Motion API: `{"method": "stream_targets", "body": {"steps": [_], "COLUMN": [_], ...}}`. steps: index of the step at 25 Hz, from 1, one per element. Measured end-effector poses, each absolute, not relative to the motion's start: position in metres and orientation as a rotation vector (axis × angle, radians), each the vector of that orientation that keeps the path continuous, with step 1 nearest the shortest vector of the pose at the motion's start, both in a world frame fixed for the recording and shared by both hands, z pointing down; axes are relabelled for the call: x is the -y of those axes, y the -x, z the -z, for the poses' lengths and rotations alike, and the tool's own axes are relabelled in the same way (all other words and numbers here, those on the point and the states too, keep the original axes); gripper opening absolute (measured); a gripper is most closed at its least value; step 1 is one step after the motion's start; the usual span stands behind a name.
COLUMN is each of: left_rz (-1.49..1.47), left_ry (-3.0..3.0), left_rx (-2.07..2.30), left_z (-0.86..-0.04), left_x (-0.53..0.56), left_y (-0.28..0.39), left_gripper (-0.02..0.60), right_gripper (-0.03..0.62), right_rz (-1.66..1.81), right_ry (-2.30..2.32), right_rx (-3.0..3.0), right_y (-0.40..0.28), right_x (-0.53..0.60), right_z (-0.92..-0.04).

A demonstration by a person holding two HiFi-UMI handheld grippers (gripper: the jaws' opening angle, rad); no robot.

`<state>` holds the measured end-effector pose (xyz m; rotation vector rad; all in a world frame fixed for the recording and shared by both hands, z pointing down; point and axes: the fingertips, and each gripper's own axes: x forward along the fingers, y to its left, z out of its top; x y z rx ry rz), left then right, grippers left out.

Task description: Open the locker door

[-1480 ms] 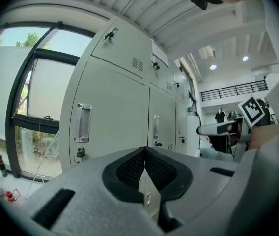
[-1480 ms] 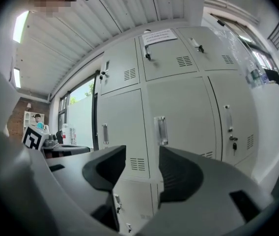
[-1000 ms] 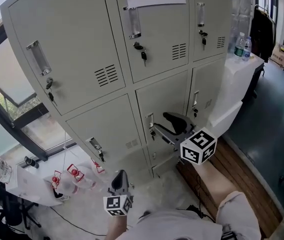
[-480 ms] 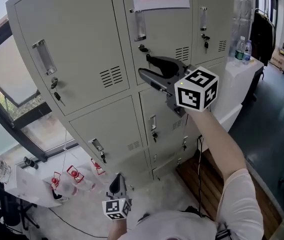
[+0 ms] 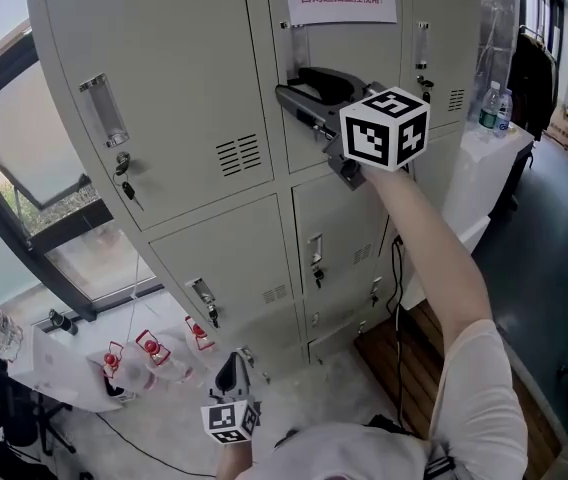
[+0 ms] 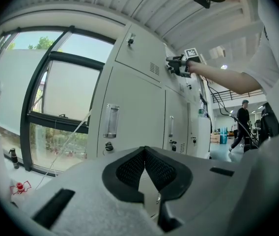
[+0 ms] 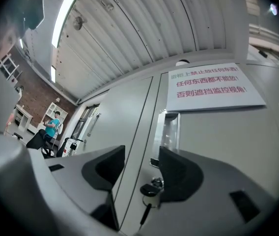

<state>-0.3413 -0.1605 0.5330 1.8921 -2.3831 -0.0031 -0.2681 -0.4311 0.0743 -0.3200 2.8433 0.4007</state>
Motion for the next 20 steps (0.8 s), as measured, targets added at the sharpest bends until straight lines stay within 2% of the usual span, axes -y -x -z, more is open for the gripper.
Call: {"method": "stream_targets", "body": {"steps": [12,20], "left_rz": [-0.003,0.021], "left_ry": [-1.882,-1.909], "left_rx": [2.387,2.367], "left_z": [-0.532,-0.53], "left_x": [0.153,0.155], "left_y": [0.351,0.349], "left_gripper": [0.003,0.003], "right_gripper": [0.195,0.195], "right_rz": [-0.337,-0.313], "right_ry": [0.342,0.326], "right_rx": [-2.836,-2.827], "right_y": [0.281,0.264], "right_x": [0.439,0.425], "right_z": [-0.066,-0.066]}}
